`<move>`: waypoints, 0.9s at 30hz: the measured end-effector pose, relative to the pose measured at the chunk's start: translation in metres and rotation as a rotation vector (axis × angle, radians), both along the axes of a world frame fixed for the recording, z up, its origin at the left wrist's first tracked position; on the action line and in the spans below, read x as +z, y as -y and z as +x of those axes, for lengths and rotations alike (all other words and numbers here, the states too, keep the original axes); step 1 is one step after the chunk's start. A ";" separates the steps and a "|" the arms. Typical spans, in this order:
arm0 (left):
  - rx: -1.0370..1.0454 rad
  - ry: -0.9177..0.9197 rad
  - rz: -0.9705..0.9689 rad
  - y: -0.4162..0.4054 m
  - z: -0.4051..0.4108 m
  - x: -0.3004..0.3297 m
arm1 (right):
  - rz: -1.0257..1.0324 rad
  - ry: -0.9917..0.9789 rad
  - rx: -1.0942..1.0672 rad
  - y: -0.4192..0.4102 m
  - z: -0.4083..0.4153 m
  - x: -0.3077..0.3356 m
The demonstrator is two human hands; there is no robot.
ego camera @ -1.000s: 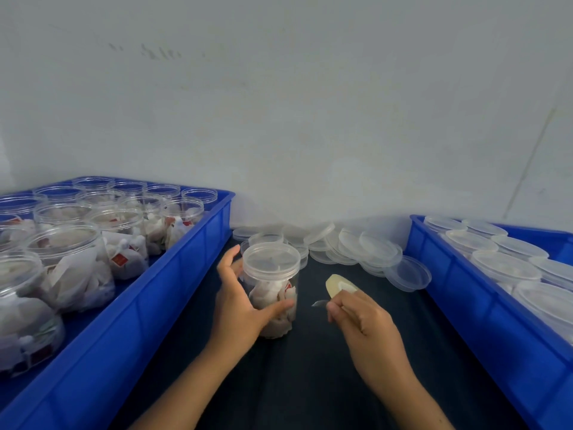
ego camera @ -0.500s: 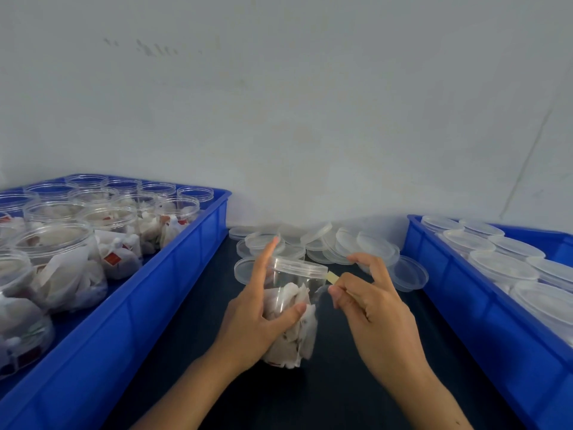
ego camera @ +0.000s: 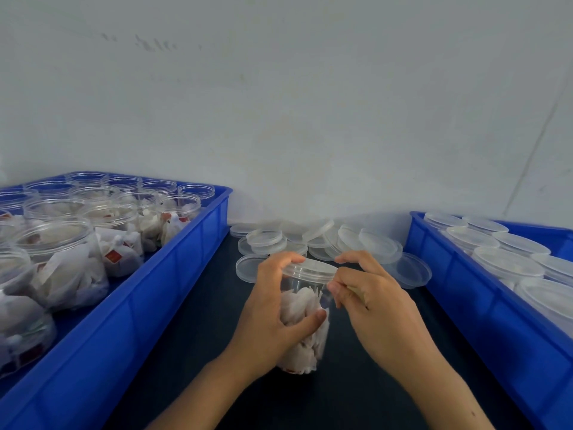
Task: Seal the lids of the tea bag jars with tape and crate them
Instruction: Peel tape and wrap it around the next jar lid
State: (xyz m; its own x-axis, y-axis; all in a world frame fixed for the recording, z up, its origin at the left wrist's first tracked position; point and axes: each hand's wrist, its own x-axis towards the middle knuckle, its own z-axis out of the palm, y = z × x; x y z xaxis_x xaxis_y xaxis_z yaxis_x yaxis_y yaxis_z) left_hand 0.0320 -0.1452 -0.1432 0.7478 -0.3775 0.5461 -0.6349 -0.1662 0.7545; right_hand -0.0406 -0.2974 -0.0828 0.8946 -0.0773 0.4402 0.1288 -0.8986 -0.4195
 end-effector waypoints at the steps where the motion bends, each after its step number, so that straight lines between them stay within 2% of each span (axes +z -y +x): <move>1: 0.001 0.004 0.004 0.000 0.000 0.000 | 0.013 0.003 0.013 0.000 0.000 0.000; 5: -0.002 0.001 -0.002 -0.001 -0.001 0.001 | 0.070 0.020 0.060 0.001 0.001 -0.001; 8: -0.014 -0.056 -0.075 0.001 -0.004 0.003 | 0.101 0.042 0.079 0.001 0.001 -0.002; 13: 0.088 -0.096 -0.162 0.008 -0.006 0.005 | 0.094 0.038 0.095 -0.001 0.002 -0.003; 27: 0.104 -0.120 -0.113 0.007 -0.003 0.006 | 0.003 -0.021 0.140 -0.001 -0.003 0.003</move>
State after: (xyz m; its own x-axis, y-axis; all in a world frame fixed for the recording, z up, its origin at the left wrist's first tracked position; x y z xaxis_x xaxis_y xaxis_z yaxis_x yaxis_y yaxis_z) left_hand 0.0294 -0.1520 -0.1376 0.8422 -0.2356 0.4849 -0.5226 -0.1362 0.8416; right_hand -0.0438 -0.2969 -0.0802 0.9056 0.0472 0.4215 0.2437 -0.8712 -0.4261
